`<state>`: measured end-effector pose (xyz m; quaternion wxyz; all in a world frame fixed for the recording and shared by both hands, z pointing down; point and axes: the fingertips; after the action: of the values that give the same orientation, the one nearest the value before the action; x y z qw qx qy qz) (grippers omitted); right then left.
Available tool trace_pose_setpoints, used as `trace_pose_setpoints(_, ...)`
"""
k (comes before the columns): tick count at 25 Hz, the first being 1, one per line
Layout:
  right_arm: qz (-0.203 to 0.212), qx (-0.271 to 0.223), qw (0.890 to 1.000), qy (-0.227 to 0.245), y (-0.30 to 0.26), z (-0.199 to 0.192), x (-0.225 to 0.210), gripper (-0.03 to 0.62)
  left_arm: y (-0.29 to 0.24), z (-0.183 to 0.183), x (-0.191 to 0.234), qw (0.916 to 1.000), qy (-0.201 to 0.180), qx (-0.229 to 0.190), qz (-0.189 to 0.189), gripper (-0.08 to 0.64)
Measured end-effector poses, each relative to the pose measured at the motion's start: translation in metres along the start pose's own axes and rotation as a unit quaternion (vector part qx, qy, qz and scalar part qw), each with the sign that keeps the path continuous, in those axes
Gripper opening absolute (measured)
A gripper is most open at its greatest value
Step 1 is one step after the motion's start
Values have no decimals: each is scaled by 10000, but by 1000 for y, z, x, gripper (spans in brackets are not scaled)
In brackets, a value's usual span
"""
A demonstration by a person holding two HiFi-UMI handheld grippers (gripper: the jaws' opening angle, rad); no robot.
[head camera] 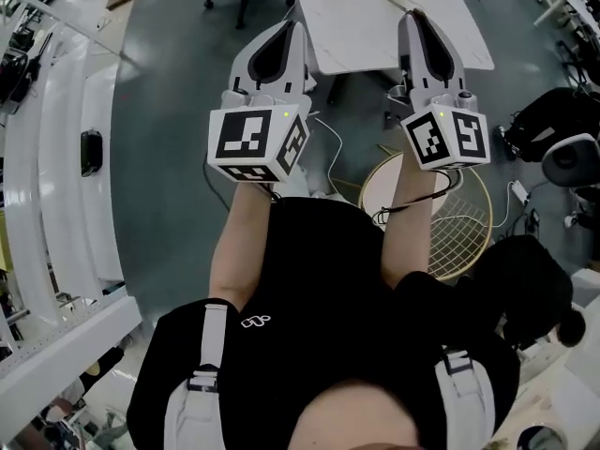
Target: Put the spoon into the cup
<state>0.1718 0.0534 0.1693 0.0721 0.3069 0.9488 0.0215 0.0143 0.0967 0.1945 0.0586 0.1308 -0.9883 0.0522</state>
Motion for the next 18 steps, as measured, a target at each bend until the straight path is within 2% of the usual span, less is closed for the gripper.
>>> trace_pose_setpoints(9, 158, -127, 9996, 210, -69, -5, 1, 52, -43, 4, 49, 9998, 7, -201, 21, 17)
trace_pose_setpoints(15, -118, -73, 9962, 854, -142, -10, -24, 54, -127, 0, 90, 9996, 137, -173, -194, 17)
trace_pose_setpoints(18, -363, -89, 9954, 885, -181, -9, -53, 54, -180, 3, 113, 9996, 86, -51, -277, 16)
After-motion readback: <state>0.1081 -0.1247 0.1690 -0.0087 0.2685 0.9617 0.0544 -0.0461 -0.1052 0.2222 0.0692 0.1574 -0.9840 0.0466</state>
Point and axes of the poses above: the fingertips, and each gripper's own axes: y backward along the fingers, x to its left, z out of its top, and after that the axes turned 13 degrees about x, right-handed
